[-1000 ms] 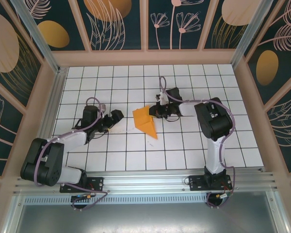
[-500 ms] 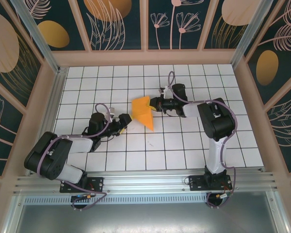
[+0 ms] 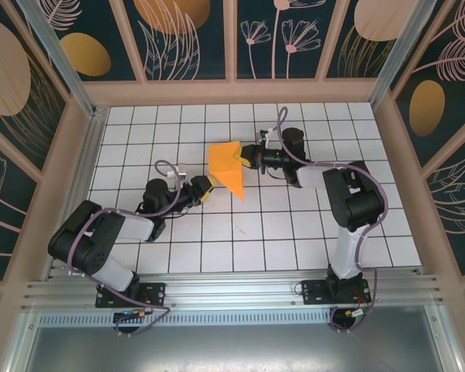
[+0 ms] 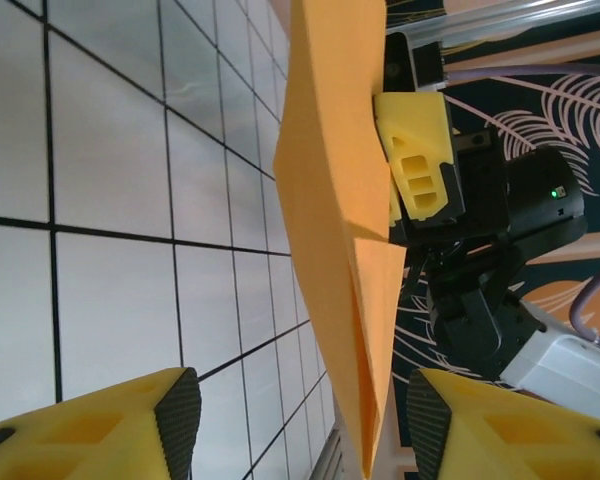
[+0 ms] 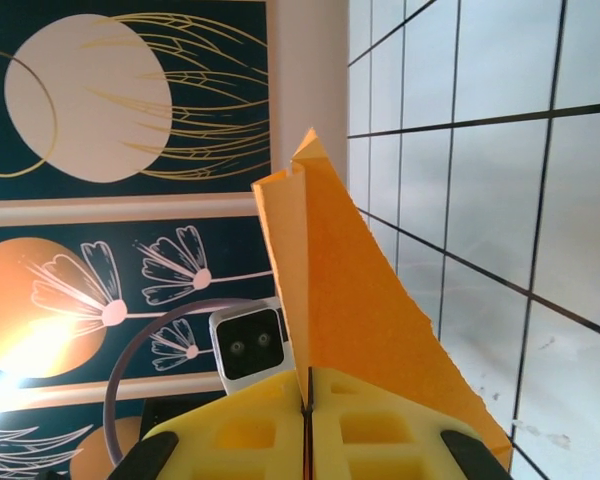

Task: Fold a paper plane with a square sheet of paper (pick it up from the middle)
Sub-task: Fold the wing for the fifth time at the center of the table.

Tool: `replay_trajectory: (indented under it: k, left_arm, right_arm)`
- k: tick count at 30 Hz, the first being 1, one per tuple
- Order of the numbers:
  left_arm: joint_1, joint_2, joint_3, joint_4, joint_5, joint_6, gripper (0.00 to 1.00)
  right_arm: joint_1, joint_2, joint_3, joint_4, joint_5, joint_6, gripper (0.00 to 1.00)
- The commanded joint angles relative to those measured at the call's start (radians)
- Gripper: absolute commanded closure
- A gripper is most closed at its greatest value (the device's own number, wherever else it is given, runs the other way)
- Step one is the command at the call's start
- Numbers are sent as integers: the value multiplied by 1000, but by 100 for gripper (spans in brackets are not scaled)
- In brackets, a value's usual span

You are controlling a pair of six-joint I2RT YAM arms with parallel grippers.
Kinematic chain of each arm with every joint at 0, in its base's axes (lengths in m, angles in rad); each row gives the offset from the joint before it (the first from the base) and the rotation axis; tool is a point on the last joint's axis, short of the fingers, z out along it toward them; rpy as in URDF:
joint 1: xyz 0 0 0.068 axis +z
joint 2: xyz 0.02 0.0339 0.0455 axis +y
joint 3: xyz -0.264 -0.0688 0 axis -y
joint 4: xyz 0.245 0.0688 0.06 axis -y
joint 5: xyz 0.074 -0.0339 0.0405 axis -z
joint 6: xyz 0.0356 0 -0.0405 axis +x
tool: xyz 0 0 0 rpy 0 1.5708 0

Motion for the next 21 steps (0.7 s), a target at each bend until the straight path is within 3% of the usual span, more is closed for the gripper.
replay_trajectory:
  k: [1, 12, 21]
  left_arm:
    - [-5, 19, 29, 137, 9, -30, 46]
    - [-4, 55, 45, 151, 10, -35, 64]
    - [-5, 64, 49, 87, -5, -18, 92]
  right_arm:
    - [-3, -46, -20, 62, -31, 35, 89]
    - [4, -48, -42, 87, -39, 48, 89]
    - [11, -39, -52, 44, -31, 9, 88]
